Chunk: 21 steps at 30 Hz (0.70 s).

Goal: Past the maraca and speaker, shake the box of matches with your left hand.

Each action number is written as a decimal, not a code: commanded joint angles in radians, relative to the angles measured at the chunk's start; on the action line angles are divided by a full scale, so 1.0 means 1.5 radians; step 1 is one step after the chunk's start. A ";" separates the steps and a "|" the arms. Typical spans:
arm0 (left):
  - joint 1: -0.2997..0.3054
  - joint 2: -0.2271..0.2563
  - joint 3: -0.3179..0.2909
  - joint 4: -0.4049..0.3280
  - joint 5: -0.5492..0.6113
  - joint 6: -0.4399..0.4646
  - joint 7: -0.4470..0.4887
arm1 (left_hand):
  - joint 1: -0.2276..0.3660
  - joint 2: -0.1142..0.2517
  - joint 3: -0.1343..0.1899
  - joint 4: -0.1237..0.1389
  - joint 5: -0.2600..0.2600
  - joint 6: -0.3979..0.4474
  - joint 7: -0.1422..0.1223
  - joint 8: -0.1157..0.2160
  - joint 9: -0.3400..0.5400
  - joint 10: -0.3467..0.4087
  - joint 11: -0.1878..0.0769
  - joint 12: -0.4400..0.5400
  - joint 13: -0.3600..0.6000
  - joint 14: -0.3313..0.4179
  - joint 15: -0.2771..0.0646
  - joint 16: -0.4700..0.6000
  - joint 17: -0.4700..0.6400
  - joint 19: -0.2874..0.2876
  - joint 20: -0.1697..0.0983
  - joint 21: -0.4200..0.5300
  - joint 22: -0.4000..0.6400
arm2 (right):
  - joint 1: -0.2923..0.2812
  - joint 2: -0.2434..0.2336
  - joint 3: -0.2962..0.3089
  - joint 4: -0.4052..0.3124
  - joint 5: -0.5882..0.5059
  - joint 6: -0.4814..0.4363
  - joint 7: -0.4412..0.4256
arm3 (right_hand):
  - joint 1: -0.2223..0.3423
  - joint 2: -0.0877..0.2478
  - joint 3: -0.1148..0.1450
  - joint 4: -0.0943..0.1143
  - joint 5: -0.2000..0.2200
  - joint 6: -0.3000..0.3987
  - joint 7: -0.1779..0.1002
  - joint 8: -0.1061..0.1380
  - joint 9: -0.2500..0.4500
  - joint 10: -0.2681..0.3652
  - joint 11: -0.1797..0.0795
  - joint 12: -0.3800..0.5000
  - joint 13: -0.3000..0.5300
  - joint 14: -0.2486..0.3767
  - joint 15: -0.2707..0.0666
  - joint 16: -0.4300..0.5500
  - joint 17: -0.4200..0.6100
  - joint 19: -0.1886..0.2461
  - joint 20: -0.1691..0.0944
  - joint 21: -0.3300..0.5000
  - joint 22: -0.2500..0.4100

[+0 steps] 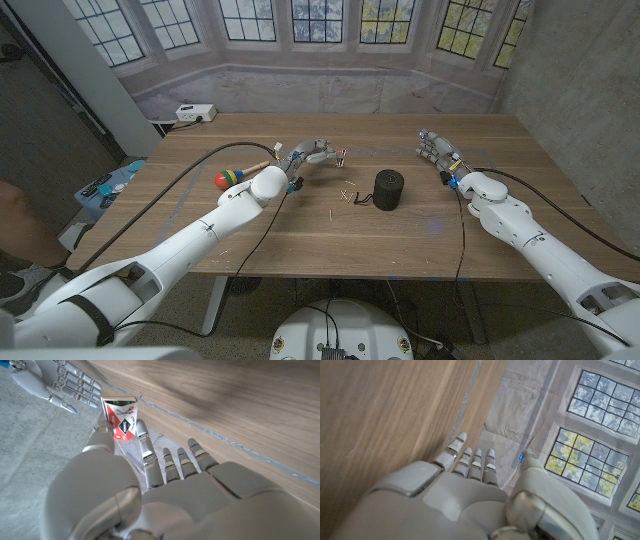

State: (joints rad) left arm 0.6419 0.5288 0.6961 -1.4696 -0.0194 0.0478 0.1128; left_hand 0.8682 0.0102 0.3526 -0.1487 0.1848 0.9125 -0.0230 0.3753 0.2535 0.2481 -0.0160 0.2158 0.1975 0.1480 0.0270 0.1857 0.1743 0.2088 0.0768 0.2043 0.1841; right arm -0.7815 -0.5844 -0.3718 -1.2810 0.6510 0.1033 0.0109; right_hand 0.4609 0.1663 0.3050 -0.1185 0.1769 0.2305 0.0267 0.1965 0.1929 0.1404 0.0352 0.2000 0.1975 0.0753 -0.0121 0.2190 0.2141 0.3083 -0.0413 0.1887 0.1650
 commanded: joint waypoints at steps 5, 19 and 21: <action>0.000 0.002 0.001 -0.039 -0.024 -0.052 -0.043 | 0.008 0.013 -0.002 -0.001 0.004 -0.002 0.006 -0.002 0.002 0.002 0.007 -0.001 0.004 0.004 0.005 0.000 0.002 -0.004 0.001 0.001 0.002 | 0.013 0.010 -0.005 0.016 -0.004 0.002 -0.001 | 0.008 -0.001 0.005 0.002 0.000 0.008 0.000 0.003 0.002 0.001 0.002 0.002 0.003 0.004 0.002 0.003 0.002 0.006 -0.008 0.002 0.002; 0.004 0.004 -0.010 -0.073 -0.041 -0.089 -0.071 | 0.007 0.013 -0.004 0.000 0.004 -0.005 0.007 -0.005 0.001 -0.001 0.012 -0.002 0.004 0.003 0.007 0.000 0.002 -0.006 0.000 0.002 0.002 | 0.011 0.010 -0.005 0.011 -0.005 -0.002 -0.009 | 0.008 -0.001 0.005 0.002 0.000 0.007 0.000 0.002 0.002 0.001 0.003 0.002 0.003 0.004 0.003 0.003 0.002 0.007 -0.007 0.002 0.002; 0.004 0.005 -0.011 -0.077 -0.042 -0.095 -0.075 | 0.007 0.013 -0.004 0.000 0.004 -0.006 0.006 -0.006 0.001 -0.002 0.012 -0.003 0.004 0.003 0.008 0.000 0.002 -0.006 0.001 0.002 0.002 | 0.010 0.010 -0.004 0.010 -0.005 -0.003 -0.010 | 0.008 -0.001 0.005 0.002 0.000 0.007 0.000 0.002 0.002 0.002 0.003 0.002 0.003 0.004 0.003 0.003 0.002 0.007 -0.007 0.002 0.002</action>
State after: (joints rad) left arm 0.6427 0.5315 0.6914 -1.5461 -0.0683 -0.0528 0.0302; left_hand 0.8684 0.0104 0.3527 -0.1487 0.1848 0.9072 -0.0178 0.3696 0.2531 0.2445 -0.0014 0.2158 0.1974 0.1536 0.0323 0.1857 0.1743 0.2084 0.0772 0.2043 0.1841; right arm -0.7650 -0.5698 -0.3782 -1.2613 0.6458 0.1033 0.0053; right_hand 0.4609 0.1662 0.3050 -0.1184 0.1769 0.2340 0.0232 0.1965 0.1929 0.1404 0.0352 0.2000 0.1975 0.0753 -0.0121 0.2190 0.2141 0.3083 -0.0412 0.1887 0.1650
